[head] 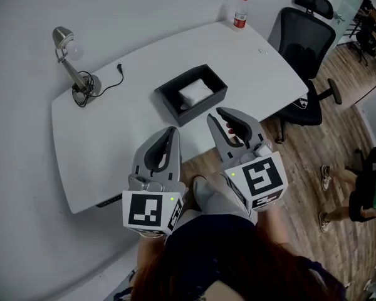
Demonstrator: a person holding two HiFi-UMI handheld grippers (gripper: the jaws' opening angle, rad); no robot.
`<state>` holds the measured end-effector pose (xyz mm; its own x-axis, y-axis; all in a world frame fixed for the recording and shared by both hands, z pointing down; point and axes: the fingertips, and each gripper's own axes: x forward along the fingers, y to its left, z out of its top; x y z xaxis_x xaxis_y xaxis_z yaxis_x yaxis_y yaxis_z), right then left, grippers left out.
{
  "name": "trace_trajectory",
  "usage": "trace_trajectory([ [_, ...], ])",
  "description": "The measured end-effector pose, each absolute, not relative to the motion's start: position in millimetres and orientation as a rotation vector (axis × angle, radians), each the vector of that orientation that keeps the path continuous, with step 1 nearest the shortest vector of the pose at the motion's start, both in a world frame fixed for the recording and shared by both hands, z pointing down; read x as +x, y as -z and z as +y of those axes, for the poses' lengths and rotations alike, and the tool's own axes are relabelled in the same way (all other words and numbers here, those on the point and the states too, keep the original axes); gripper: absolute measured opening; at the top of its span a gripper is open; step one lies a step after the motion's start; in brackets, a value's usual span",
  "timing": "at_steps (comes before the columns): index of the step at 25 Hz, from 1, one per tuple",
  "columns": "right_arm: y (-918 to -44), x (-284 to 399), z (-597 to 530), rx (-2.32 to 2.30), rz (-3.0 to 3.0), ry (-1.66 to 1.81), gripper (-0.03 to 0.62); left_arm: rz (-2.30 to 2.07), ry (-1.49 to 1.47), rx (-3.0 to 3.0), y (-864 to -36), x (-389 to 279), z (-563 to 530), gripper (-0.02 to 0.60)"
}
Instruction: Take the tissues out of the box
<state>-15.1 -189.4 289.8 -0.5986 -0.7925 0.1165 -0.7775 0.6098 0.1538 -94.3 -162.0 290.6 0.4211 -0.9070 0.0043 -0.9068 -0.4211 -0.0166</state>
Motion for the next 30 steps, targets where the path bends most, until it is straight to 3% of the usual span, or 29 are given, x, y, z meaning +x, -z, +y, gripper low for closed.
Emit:
trace_trajectory([
  [30, -353.8, -33.7, -299.8, 1.090, -2.547, -0.001, 0.195, 1.803, 0.061, -2.638, -315.3, -103.5, -261.9, 0.025],
])
